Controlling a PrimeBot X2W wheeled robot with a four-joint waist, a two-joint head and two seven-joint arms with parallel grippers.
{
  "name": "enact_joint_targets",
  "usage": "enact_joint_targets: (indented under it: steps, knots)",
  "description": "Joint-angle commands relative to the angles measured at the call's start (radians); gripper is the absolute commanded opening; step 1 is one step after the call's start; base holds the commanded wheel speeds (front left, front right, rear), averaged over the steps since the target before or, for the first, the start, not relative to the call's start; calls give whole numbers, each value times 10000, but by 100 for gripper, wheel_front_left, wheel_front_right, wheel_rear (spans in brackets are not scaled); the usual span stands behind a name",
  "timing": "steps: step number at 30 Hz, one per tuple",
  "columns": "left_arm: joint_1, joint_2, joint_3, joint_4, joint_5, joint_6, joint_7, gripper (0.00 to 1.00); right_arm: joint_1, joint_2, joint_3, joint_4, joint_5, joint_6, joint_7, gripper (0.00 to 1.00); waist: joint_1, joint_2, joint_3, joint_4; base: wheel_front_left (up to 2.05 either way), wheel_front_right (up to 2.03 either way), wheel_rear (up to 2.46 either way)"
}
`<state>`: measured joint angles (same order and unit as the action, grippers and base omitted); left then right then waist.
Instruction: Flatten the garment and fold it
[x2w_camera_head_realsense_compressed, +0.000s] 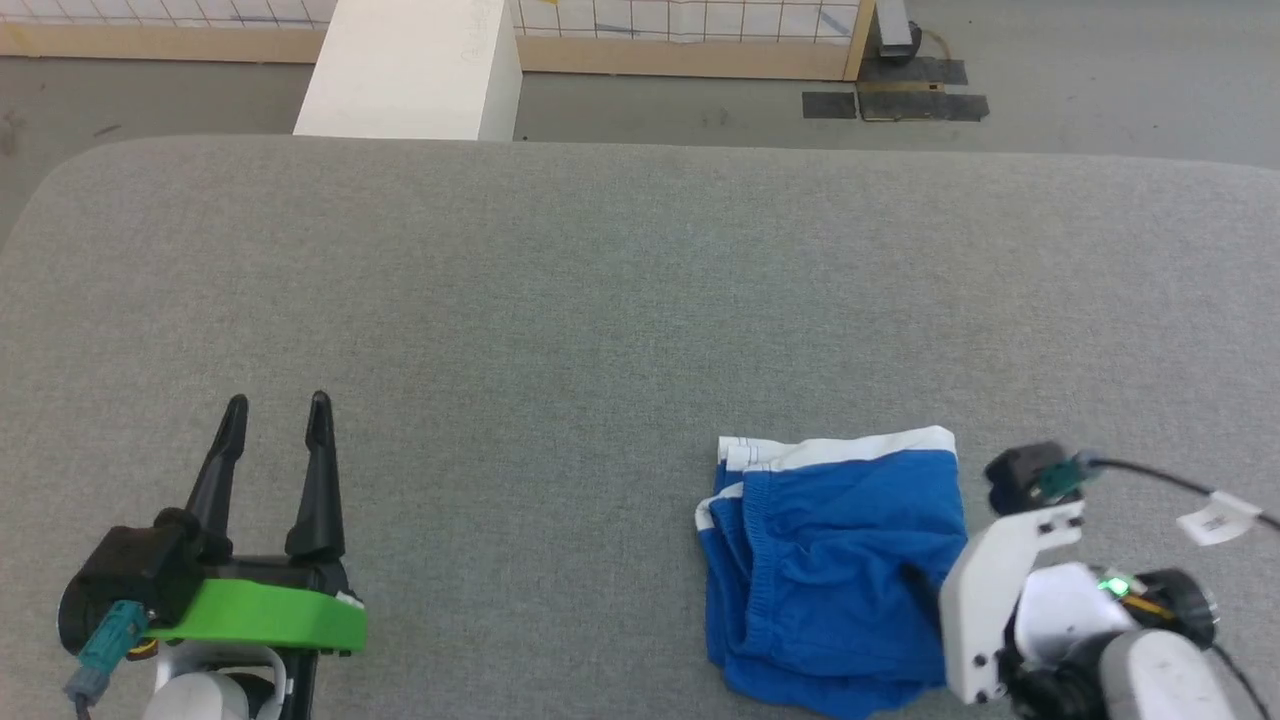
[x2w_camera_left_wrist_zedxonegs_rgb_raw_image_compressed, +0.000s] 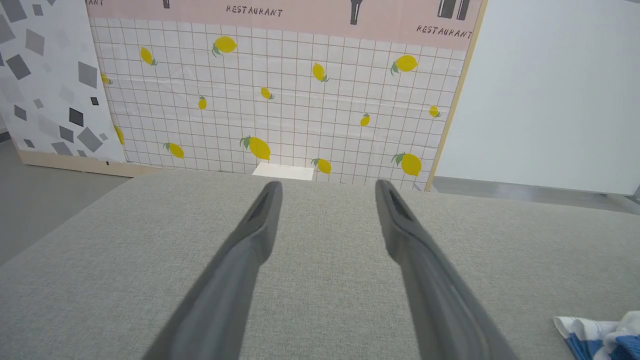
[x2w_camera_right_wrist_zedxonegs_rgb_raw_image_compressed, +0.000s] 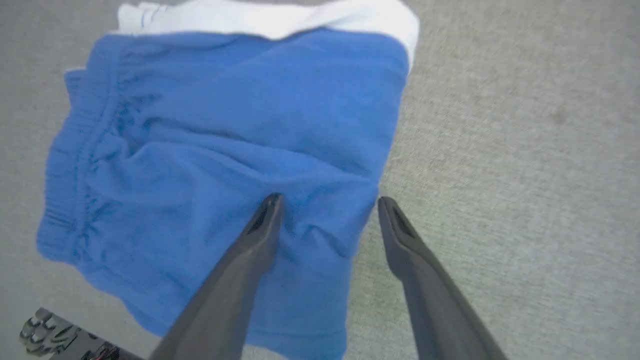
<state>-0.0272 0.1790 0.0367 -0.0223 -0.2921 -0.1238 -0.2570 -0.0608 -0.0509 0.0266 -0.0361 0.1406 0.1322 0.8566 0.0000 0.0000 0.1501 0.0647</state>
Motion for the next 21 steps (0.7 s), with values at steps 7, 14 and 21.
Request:
enact_joint_targets:
  steps: [7,14,21]
  knots:
    - [-9,77,-218,66,-95,-69,-47,100,-9,7,351,1580,-141,-15,-461,100,0,0,47,206,0,0,0]
    - [69,146,-126,31,-76,-69,-47,100,-373,7,557,1862,-383,-15,-685,0,0,0,53,97,0,0,0]
    - [175,200,2,-301,-143,-69,-47,100,-1155,-648,1688,1463,-1020,-15,-231,0,0,0,375,-1090,0,0,0]
